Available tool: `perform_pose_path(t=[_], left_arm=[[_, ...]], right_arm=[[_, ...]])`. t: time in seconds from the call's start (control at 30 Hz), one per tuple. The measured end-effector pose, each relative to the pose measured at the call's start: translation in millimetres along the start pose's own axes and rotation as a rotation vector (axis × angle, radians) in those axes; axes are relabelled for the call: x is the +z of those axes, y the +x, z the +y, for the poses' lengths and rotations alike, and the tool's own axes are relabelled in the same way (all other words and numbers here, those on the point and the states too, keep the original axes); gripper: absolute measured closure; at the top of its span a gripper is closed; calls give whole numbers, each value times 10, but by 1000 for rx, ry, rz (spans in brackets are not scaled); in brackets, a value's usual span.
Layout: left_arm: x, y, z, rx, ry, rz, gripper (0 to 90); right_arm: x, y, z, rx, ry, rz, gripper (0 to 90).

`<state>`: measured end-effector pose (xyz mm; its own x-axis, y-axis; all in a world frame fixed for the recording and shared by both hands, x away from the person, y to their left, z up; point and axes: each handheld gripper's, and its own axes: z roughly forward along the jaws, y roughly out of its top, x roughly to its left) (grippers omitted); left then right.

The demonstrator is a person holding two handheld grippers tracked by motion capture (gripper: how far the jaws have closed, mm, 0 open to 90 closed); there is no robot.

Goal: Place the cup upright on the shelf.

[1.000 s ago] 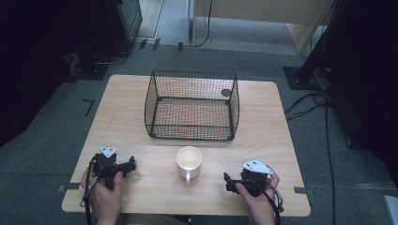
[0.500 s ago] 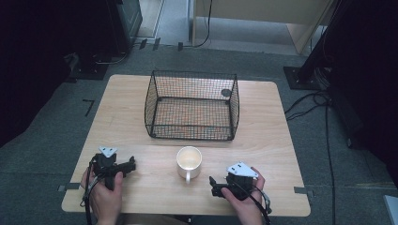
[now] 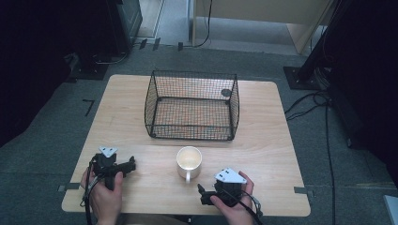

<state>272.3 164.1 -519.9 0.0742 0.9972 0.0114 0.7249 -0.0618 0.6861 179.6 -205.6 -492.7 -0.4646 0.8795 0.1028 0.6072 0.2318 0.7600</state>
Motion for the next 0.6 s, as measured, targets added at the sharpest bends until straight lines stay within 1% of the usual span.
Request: perform_pose_path(t=[0.07,0.1,0.2,0.27,0.33,0.37,0.53,0.6], left_arm=[[0,0,0,0,0,0,0],[0,0,0,0,0,0,0],[0,0,0,0,0,0,0],[0,0,0,0,0,0,0],[1,-1,0,-2,-2,0,0],[1,-1,0,-2,-2,0,0],[1,-1,0,-2,-2,0,0],[1,-1,0,-2,-2,0,0]], right_arm=[[3,44,-8,1,-2,11,0],[8,96,-14,-3,-5,25,0],[13,135,-13,2,-3,38,0],[26,171,-6,2,-7,60,0],[38,236,14,12,-12,95,0],[43,255,21,10,-14,102,0],[85,362,71,19,-25,103,0],[99,395,95,18,-32,85,0]])
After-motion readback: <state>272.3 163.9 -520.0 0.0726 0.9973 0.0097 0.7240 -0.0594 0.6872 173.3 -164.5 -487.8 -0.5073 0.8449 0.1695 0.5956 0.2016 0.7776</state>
